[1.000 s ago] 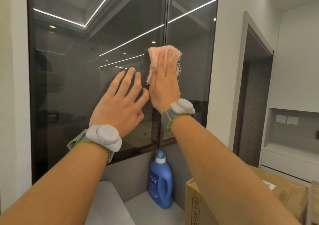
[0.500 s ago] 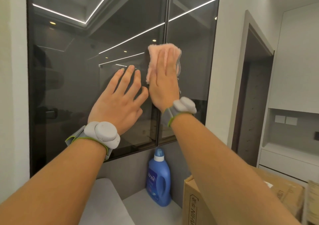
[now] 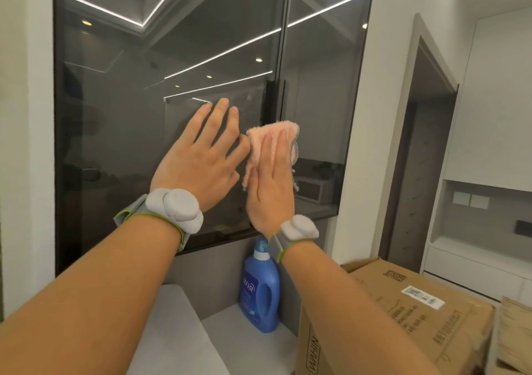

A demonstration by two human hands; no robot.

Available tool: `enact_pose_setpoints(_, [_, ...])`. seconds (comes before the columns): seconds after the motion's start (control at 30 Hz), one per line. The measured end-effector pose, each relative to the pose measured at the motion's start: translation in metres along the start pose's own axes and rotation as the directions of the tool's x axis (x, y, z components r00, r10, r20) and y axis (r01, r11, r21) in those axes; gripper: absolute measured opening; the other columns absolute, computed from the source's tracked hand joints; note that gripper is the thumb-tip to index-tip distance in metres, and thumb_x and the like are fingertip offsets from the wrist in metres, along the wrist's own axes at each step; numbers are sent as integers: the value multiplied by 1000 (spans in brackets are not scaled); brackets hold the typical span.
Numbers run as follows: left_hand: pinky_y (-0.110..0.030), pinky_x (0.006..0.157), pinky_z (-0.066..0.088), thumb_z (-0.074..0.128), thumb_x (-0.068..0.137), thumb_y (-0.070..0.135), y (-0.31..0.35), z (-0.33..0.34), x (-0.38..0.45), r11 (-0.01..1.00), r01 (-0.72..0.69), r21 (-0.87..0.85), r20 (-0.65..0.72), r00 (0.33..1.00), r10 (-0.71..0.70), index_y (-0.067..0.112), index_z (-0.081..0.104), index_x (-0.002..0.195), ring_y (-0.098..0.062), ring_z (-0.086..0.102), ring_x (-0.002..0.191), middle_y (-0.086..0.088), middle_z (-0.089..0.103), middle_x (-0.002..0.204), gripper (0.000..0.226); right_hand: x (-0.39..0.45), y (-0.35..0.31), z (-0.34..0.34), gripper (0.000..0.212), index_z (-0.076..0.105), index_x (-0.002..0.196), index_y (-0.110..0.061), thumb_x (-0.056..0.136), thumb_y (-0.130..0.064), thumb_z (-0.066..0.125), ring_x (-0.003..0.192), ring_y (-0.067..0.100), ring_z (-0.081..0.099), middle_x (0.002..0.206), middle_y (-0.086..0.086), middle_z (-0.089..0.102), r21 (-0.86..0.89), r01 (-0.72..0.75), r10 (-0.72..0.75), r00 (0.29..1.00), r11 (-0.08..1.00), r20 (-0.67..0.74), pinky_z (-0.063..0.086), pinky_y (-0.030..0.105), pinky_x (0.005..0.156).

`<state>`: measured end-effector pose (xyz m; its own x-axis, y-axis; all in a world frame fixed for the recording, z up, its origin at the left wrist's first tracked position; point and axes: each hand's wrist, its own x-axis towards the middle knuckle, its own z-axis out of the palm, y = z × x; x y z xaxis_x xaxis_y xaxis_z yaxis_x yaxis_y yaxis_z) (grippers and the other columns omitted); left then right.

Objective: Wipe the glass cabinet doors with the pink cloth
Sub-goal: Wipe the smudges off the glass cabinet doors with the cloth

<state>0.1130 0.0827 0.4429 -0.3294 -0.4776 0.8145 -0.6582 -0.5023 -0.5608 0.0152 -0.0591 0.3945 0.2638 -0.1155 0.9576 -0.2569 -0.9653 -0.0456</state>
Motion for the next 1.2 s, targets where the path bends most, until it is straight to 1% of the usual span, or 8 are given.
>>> enact_pose_setpoints(0.17, [-61, 129, 14, 42, 101, 30, 0, 0, 0, 1000, 0, 10, 6, 1000, 0, 4, 45, 142, -52, 19, 155, -32, 30, 162, 48, 13, 6, -6, 63, 0, 162, -2, 109, -29, 21, 160, 36, -9, 171, 22, -11, -62, 17, -13, 998, 998, 64, 14, 49, 130])
enact_pose_setpoints(0.37, [-61, 128, 17, 41, 100, 31, -1, 5, 0, 1000, -7, 16, -7, 1000, 7, 3, 44, 140, -51, 21, 154, -32, 32, 161, 49, 100, 4, -22, 62, 5, 161, 4, 109, -23, 27, 159, 42, -1, 169, 29, -2, -81, 24, -26, 999, 996, -28, 9, 47, 132])
enact_pose_setpoints(0.77, [-60, 129, 13, 39, 101, 30, -1, 5, -1, 1000, 3, 16, -10, 1000, -3, 3, 45, 140, -51, 19, 155, -31, 29, 163, 47, -12, 11, 7, 63, 3, 164, -12, 109, -28, 27, 162, 30, -2, 173, 16, -8, 22, 9, -10, 1000, 1000, 16, 13, 39, 132])
enact_pose_setpoints(0.9, [-61, 128, 16, 44, 100, 30, 0, 3, -1, 1000, -2, 9, -17, 1000, 2, 2, 46, 139, -51, 22, 154, -32, 31, 161, 48, -42, 16, -8, 60, 42, 154, -6, 96, 2, 51, 150, 21, 34, 163, 13, 35, 34, 32, -29, 998, 999, -62, 33, 35, 125])
enact_pose_setpoints(1.0, [-61, 128, 18, 42, 99, 26, 2, 3, 0, 1000, 11, 26, -27, 1000, -10, 2, 47, 137, -52, 23, 154, -32, 34, 160, 45, -29, 17, -41, 43, 73, 110, -4, 80, 4, 44, 114, 14, 59, 123, 12, 66, 149, -54, 90, 965, 987, -245, 42, 13, 103])
enact_pose_setpoints(1.07, [-62, 127, 18, 41, 100, 27, 2, 3, 0, 1000, 4, 26, -26, 1000, -4, 2, 47, 136, -52, 23, 153, -32, 34, 160, 45, 3, 11, -60, 33, 65, 90, -14, 73, 4, 43, 96, 13, 56, 104, 7, 61, 325, -263, 362, 883, 908, -298, 45, 18, 89])
enact_pose_setpoints(1.13, [-62, 127, 18, 40, 100, 28, 1, 3, 0, 1000, -6, 24, -31, 1000, 7, 2, 46, 136, -51, 22, 154, -32, 33, 161, 45, 44, 6, -71, 28, 58, 84, -23, 82, 3, 48, 87, 16, 58, 95, 4, 61, 628, -414, 664, 712, 659, -227, 49, 33, 79])
enact_pose_setpoints(1.2, [-62, 127, 18, 39, 100, 28, 0, 2, 0, 1000, -5, 29, -26, 1000, 5, 3, 47, 136, -51, 22, 154, -32, 33, 161, 45, 77, 1, -81, 25, 59, 87, -28, 93, -3, 61, 83, 21, 64, 92, 4, 65, 859, -352, 766, 640, 372, -69, 53, 34, 67])
